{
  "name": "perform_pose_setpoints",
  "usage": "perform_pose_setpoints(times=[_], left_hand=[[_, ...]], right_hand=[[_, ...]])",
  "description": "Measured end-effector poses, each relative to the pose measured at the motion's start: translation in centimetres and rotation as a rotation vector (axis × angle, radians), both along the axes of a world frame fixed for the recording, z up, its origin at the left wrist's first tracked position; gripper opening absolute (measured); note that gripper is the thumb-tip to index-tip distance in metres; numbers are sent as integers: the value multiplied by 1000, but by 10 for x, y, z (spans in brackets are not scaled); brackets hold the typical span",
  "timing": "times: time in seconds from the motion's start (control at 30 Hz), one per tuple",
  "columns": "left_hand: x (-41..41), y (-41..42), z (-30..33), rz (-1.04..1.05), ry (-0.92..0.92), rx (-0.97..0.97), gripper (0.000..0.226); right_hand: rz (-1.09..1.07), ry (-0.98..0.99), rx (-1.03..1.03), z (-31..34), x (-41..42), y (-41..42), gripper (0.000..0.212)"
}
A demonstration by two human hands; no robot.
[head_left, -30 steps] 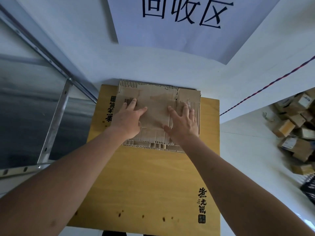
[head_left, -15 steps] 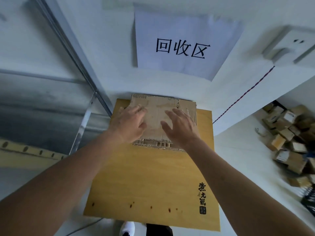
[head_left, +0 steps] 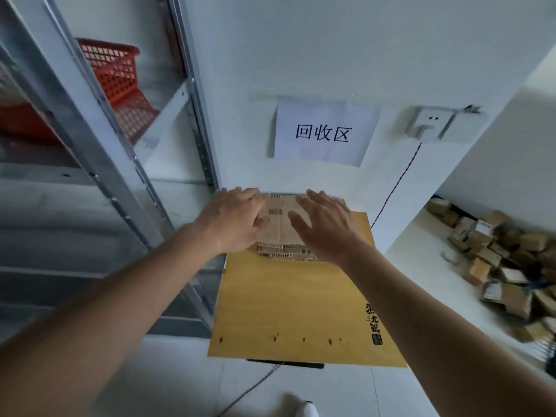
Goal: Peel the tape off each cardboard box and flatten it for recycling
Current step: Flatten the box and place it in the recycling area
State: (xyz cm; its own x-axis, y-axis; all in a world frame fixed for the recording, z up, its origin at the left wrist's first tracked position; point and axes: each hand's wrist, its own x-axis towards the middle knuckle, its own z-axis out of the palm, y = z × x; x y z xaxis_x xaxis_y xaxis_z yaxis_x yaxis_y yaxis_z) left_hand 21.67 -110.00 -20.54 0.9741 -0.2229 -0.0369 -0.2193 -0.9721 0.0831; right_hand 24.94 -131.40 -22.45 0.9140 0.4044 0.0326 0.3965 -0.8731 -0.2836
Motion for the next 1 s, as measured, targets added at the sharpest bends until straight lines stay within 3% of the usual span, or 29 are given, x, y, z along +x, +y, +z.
perform_pose_setpoints(times=[0.2,0.6,1.0], left_hand=[[-66,6,62,48,-78,-22,63],[-220,6,129,261,-226,-75,58],[-371,123,172,546,-320,31,61]], right_hand=[[59,-76,-10,60,-59,4,68],[312,-253,92,146,-175,13,57],[622,-343,169,190,-278,170,55]])
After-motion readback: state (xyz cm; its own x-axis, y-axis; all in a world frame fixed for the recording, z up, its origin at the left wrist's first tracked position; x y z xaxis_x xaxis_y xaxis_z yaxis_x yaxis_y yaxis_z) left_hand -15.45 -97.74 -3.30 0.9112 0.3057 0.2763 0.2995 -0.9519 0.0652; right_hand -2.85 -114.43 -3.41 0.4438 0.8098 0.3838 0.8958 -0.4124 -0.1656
